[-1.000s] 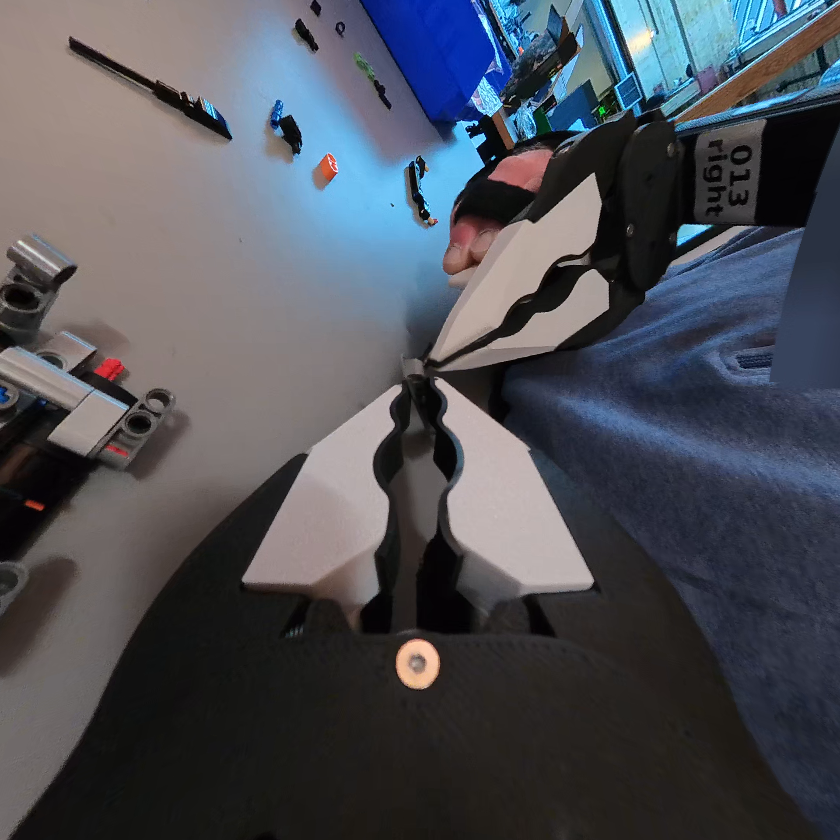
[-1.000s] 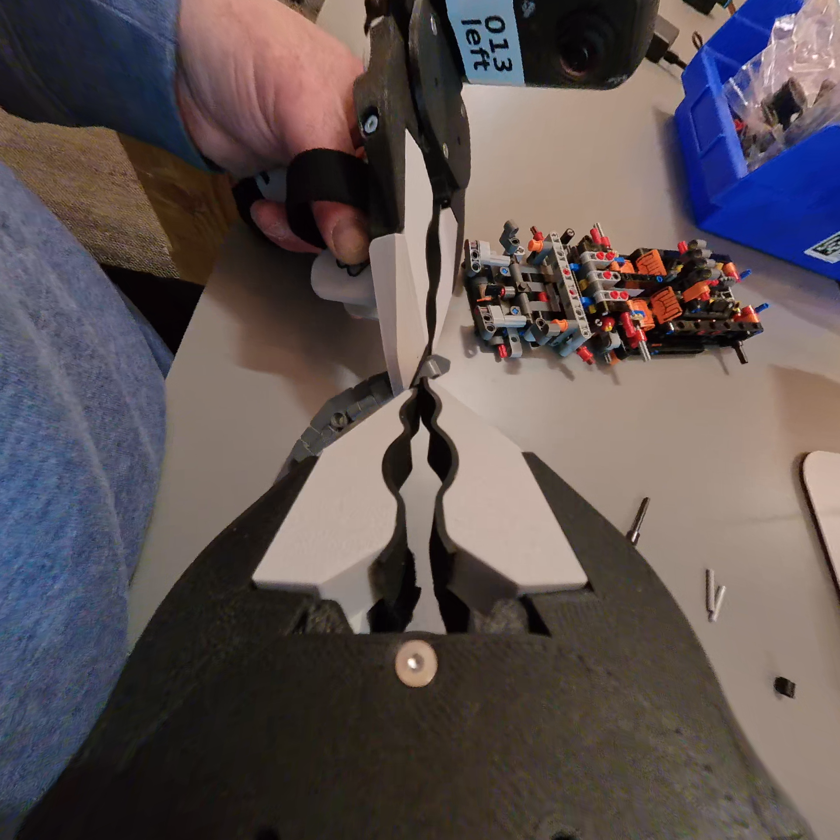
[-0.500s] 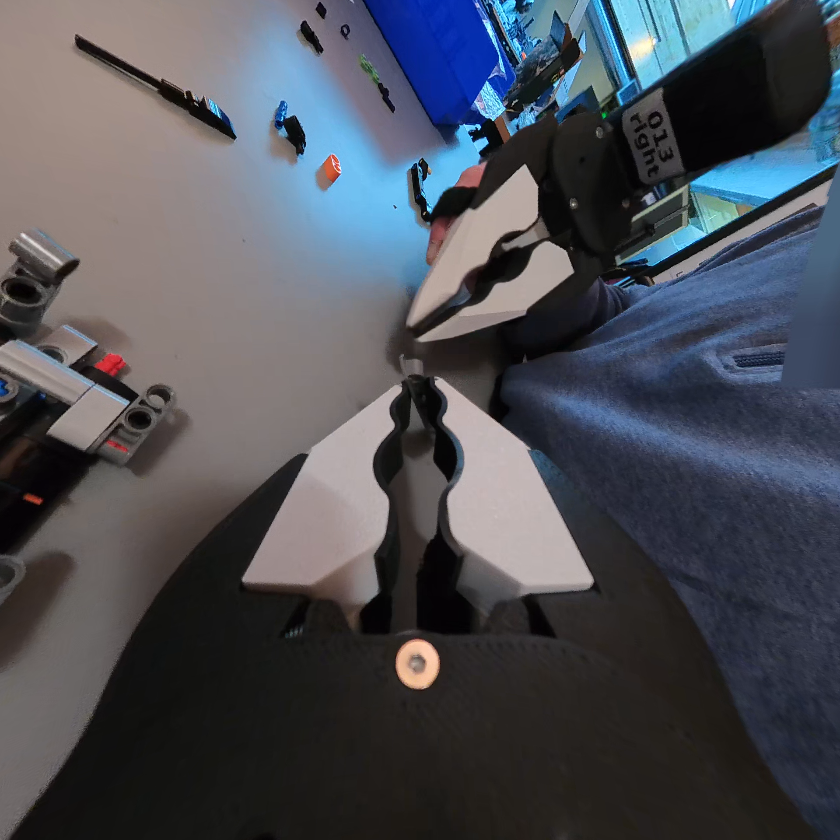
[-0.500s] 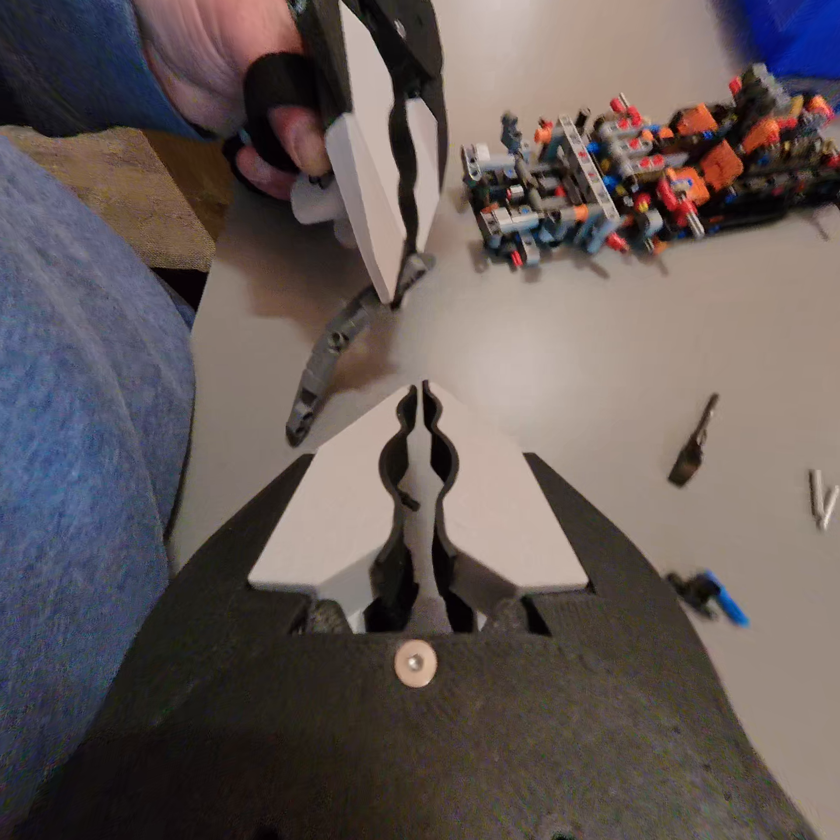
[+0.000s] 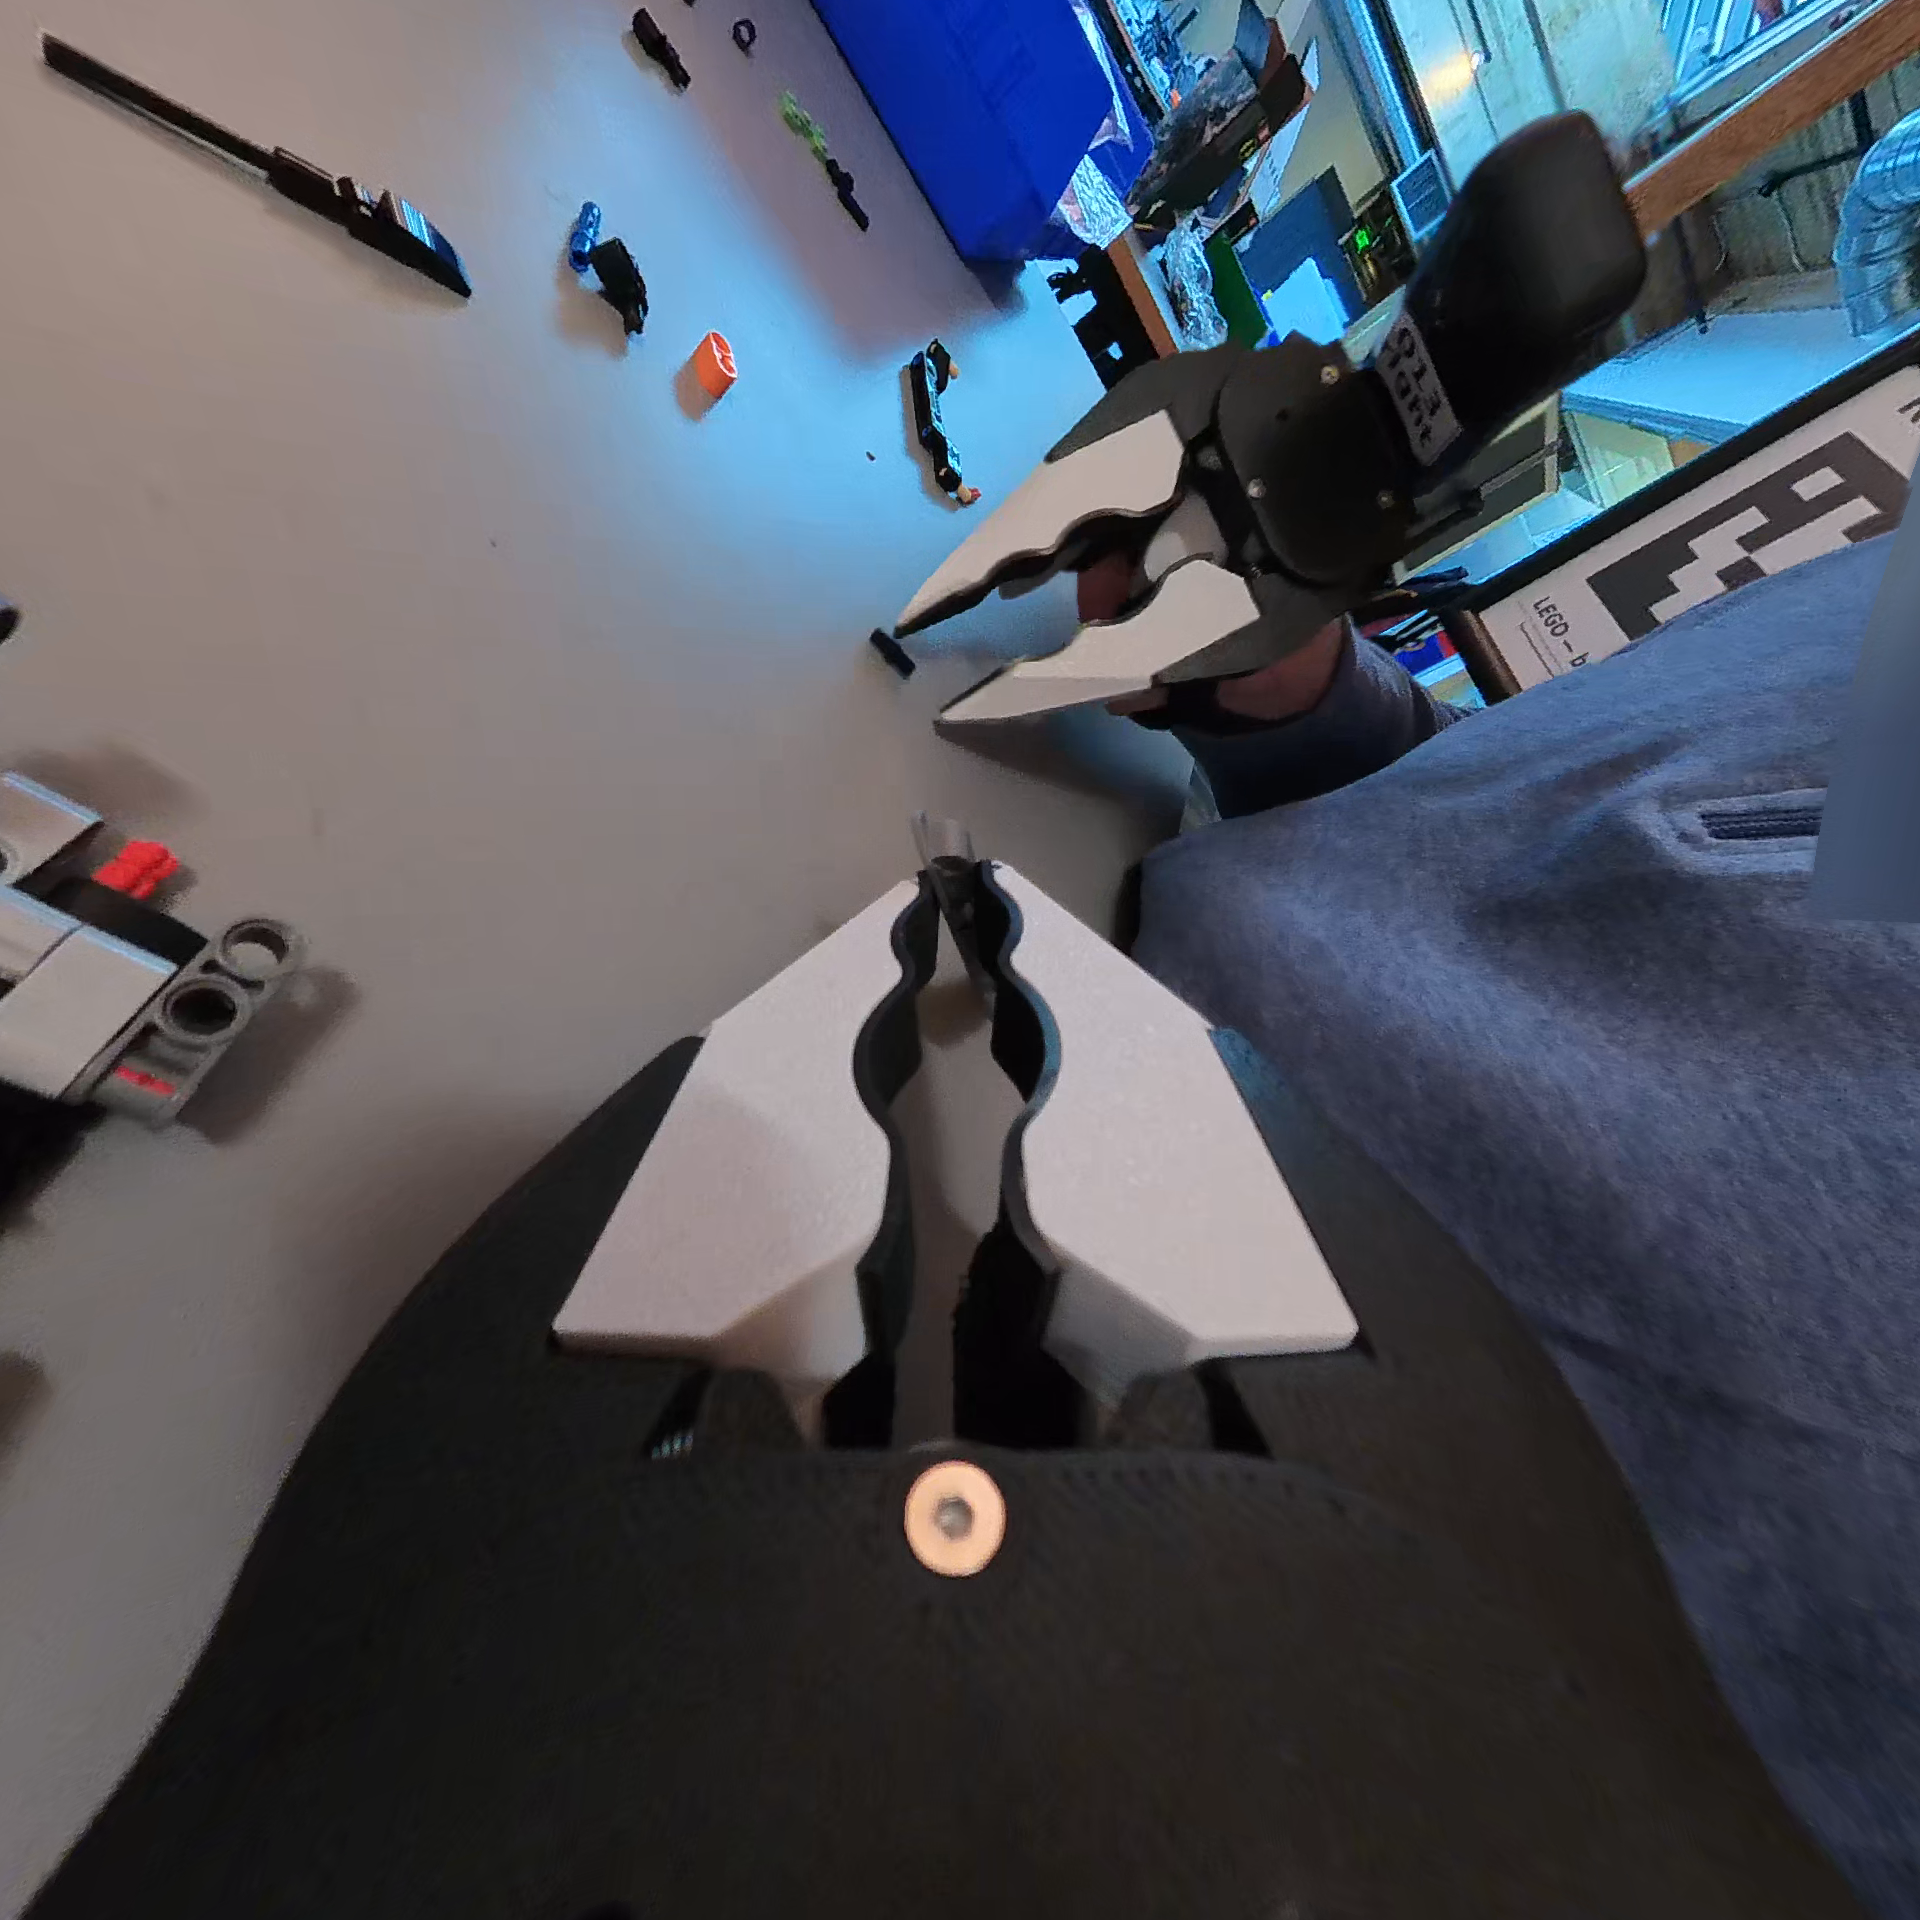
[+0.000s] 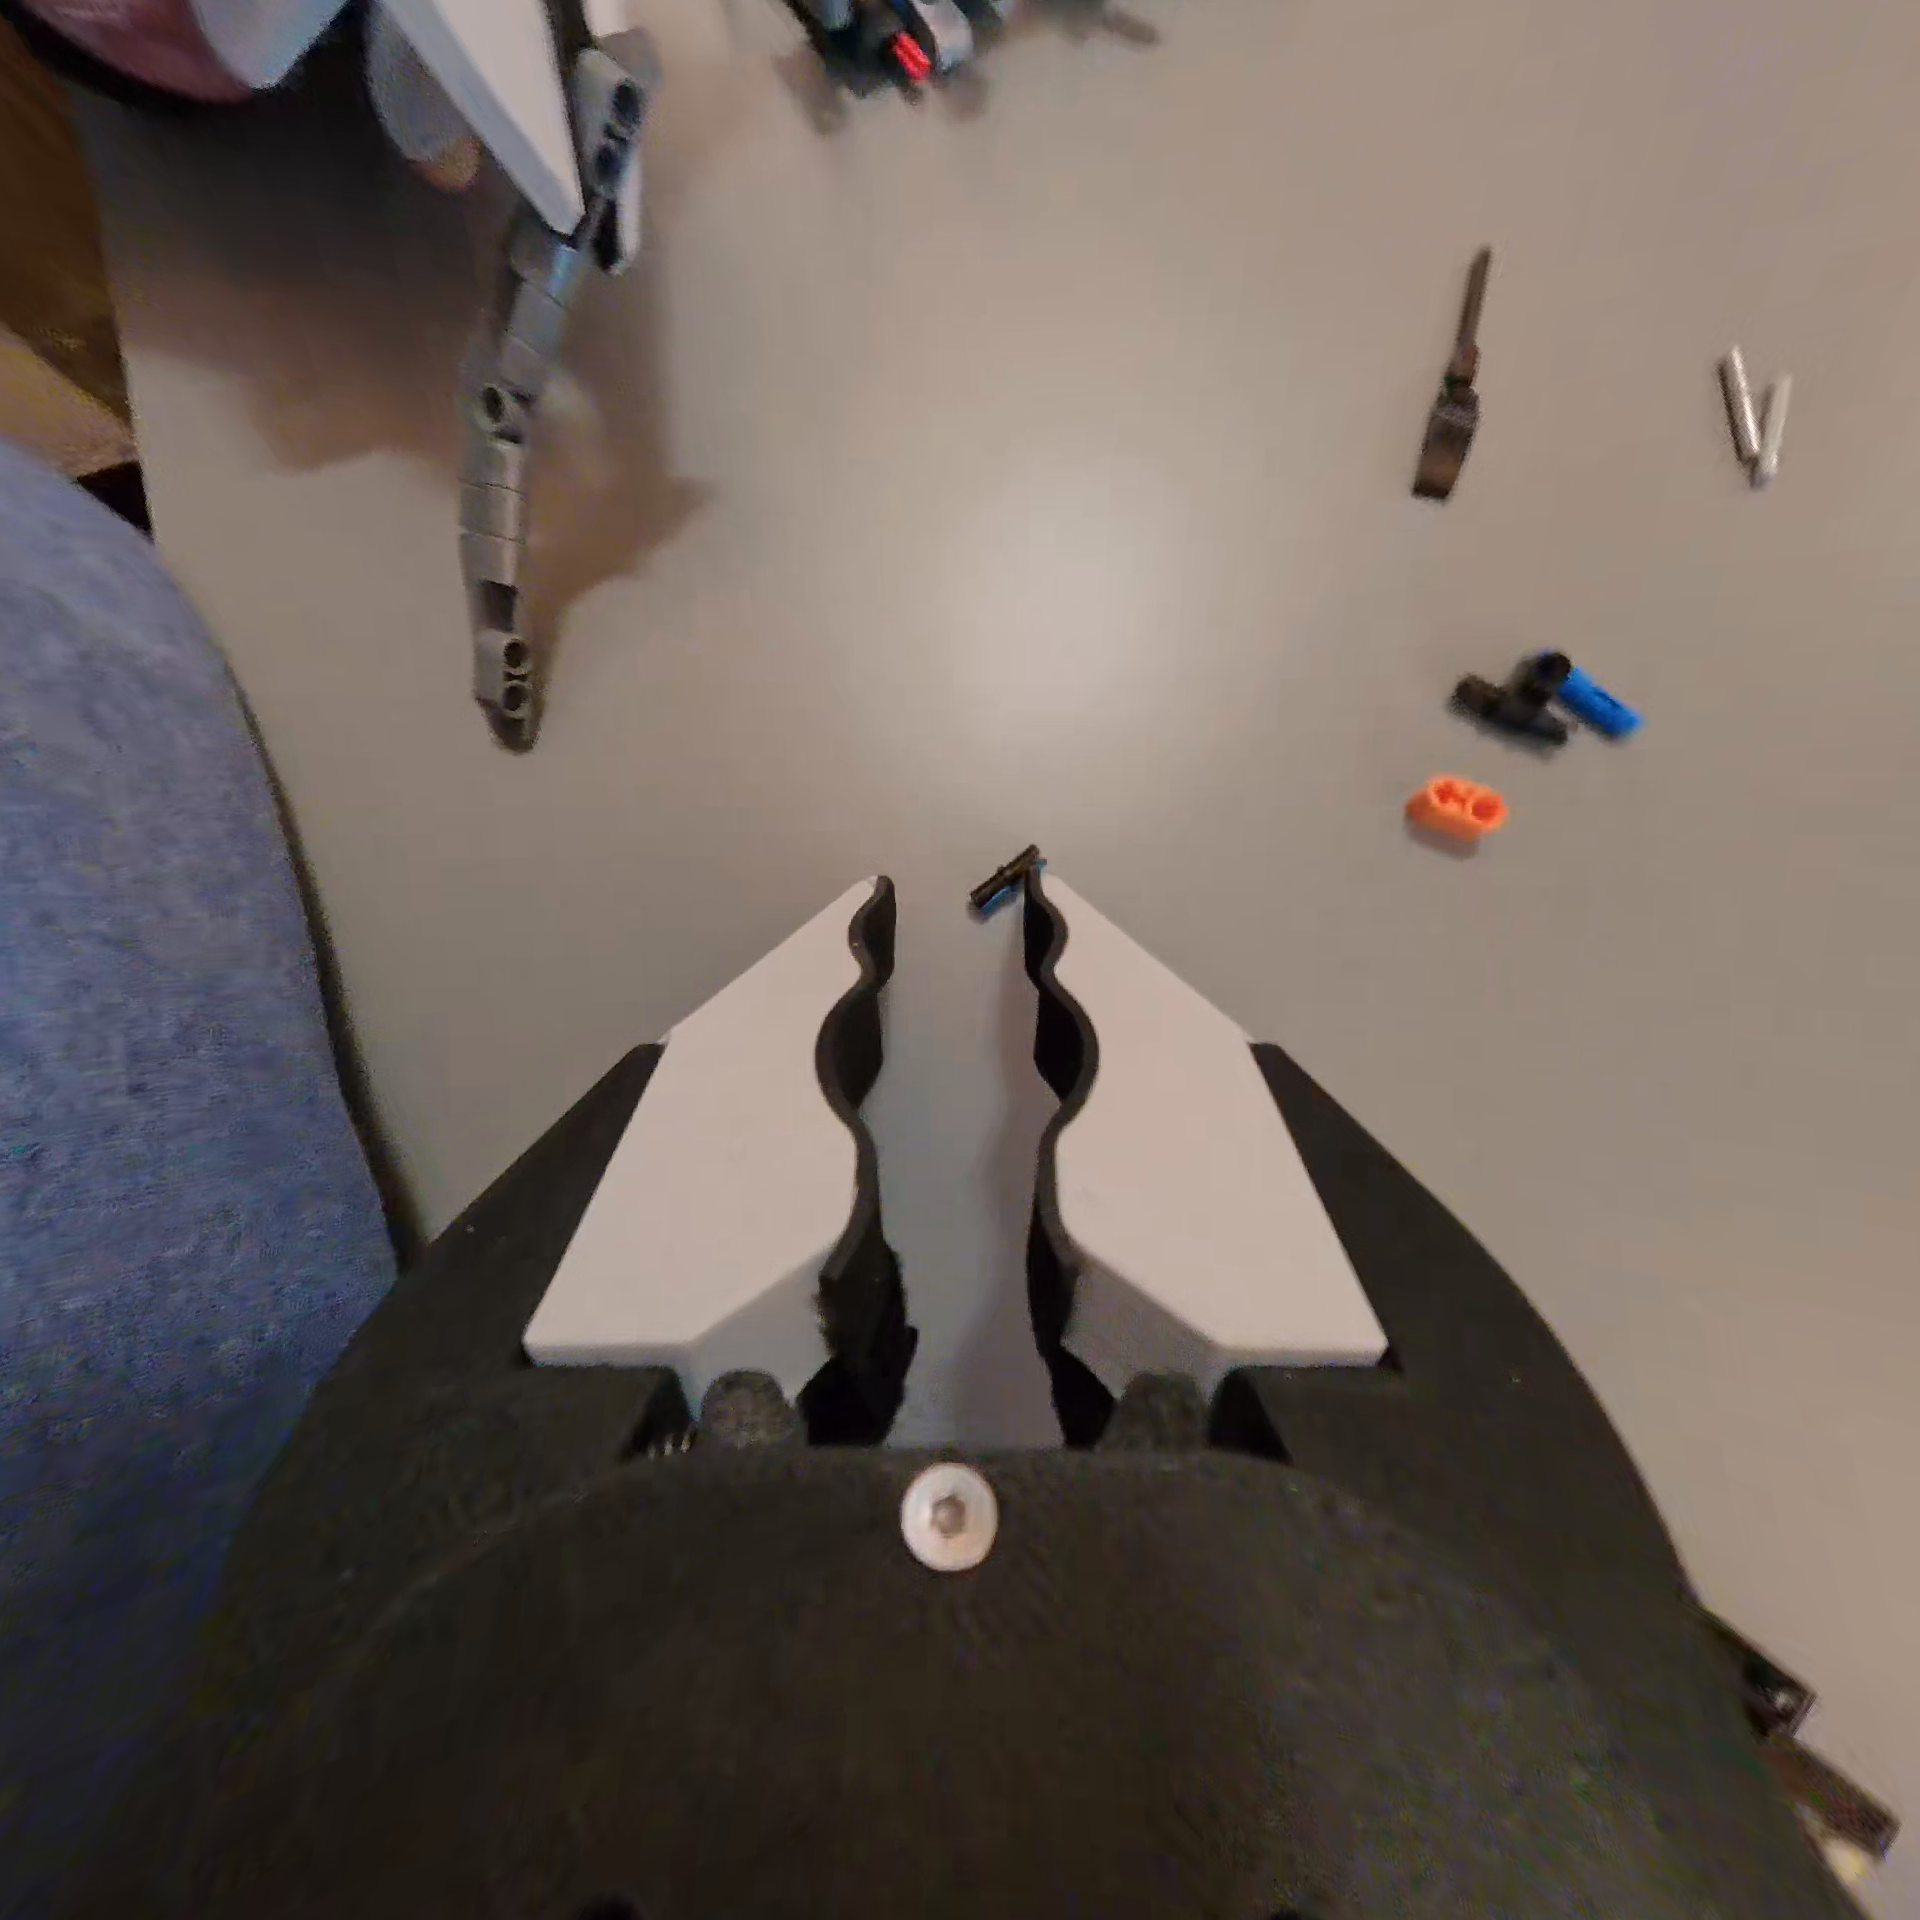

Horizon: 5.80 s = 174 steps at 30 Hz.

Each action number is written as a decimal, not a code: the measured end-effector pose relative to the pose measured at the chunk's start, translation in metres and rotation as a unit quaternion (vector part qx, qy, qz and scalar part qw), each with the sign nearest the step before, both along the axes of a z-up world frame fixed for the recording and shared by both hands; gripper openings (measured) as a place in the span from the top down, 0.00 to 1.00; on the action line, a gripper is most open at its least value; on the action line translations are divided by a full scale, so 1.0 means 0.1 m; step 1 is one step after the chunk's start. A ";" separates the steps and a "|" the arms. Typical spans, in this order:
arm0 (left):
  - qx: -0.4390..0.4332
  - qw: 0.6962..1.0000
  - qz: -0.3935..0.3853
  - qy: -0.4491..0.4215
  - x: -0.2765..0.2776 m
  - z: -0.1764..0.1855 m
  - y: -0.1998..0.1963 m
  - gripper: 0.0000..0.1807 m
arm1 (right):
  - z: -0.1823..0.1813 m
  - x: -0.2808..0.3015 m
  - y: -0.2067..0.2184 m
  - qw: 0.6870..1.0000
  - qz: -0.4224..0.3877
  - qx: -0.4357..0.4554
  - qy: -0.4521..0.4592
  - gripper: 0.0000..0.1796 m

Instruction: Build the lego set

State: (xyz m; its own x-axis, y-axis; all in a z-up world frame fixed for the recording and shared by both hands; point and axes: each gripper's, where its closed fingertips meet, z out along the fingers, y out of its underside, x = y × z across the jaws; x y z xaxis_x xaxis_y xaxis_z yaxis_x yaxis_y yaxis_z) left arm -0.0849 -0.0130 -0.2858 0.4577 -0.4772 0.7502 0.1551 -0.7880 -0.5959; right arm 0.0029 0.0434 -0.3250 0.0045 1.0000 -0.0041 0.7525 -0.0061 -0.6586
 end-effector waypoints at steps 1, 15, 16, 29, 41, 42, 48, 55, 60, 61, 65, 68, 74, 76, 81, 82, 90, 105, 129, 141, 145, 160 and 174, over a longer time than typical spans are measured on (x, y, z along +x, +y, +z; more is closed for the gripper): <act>0.000 1.000 -0.001 0.000 0.01 0.00 0.00 0.97 | -0.03 0.02 0.03 1.000 -0.017 -0.003 -0.007 0.87; 0.001 1.000 -0.008 -0.003 0.07 0.01 0.01 0.97 | -0.04 -0.01 0.02 1.000 -0.008 -0.017 0.017 0.90; 0.000 1.000 -0.008 -0.004 0.07 0.01 0.01 0.97 | -0.04 0.00 0.04 1.000 -0.006 -0.009 0.016 0.91; -0.004 1.000 -0.018 -0.006 0.15 0.01 0.05 0.97 | -0.04 0.02 0.00 0.999 0.031 -0.016 0.034 0.99; -0.003 0.999 -0.054 -0.006 0.38 0.01 0.11 0.97 | 0.34 -0.35 -0.20 0.989 0.093 -0.020 0.115 1.00; -0.003 0.998 -0.056 -0.006 0.39 0.01 0.11 0.97 | 0.38 -0.39 -0.24 0.987 0.106 -0.018 0.119 1.00; -0.005 0.998 -0.061 -0.007 0.44 0.00 0.11 0.97 | 0.42 -0.52 -0.39 0.982 0.144 0.002 0.125 1.00; -0.010 0.998 -0.067 -0.012 0.45 0.00 0.11 0.97 | 0.43 -0.52 -0.39 0.980 0.152 0.036 0.122 1.00; -0.012 0.998 -0.065 -0.007 0.46 -0.01 0.12 0.97 | 0.42 -0.52 -0.38 0.979 0.157 0.078 0.108 1.00; -0.013 0.998 -0.064 -0.006 0.46 -0.01 0.12 0.98 | 0.42 -0.52 -0.38 0.978 0.157 0.088 0.106 1.00; -0.015 0.998 -0.061 -0.004 0.46 -0.02 0.13 0.97 | 0.42 -0.51 -0.37 0.975 0.159 0.123 0.093 1.00; -0.019 0.998 -0.061 -0.004 0.46 -0.02 0.13 0.98 | 0.41 -0.51 -0.36 0.970 0.165 0.163 0.074 1.00; -0.021 0.998 -0.055 0.003 0.45 -0.04 0.14 0.98 | 0.38 -0.52 -0.35 0.970 0.151 0.182 0.059 1.00; -0.020 0.998 -0.055 -0.001 0.45 -0.03 0.14 0.98 | 0.39 -0.52 -0.35 0.969 0.147 0.188 0.061 1.00; -0.021 0.998 -0.056 -0.004 0.45 -0.03 0.14 0.98 | 0.40 -0.53 -0.36 0.971 0.142 0.177 0.071 1.00; -0.021 0.998 -0.058 -0.003 0.45 -0.03 0.13 0.97 | 0.39 -0.53 -0.36 0.971 0.143 0.179 0.070 1.00; -0.022 0.998 -0.060 0.000 0.45 -0.04 0.12 0.98 | 0.38 -0.53 -0.38 0.971 0.136 0.184 0.073 1.00; -0.038 0.997 -0.070 0.010 0.45 -0.09 0.12 0.97 | 0.32 -0.54 -0.38 0.971 0.145 0.176 0.074 1.00; -0.036 0.998 -0.046 0.021 0.48 -0.11 0.15 0.97 | 0.29 -0.52 -0.35 0.978 0.118 0.151 0.077 1.00; -0.033 0.999 -0.038 0.013 0.51 -0.09 0.16 0.98 | 0.27 -0.51 -0.34 0.980 0.109 0.154 0.068 1.00; -0.034 0.999 -0.033 0.014 0.50 -0.10 0.15 0.98 | 0.27 -0.49 -0.35 0.981 0.114 0.141 0.071 1.00; -0.039 0.999 -0.024 0.007 0.46 -0.09 0.15 0.98 | 0.09 -0.20 -0.12 0.998 0.050 0.028 0.040 0.93; -0.028 0.999 -0.026 -0.004 0.43 -0.05 0.21 0.98 | 0.14 0.34 0.45 0.991 -0.120 0.052 0.031 0.90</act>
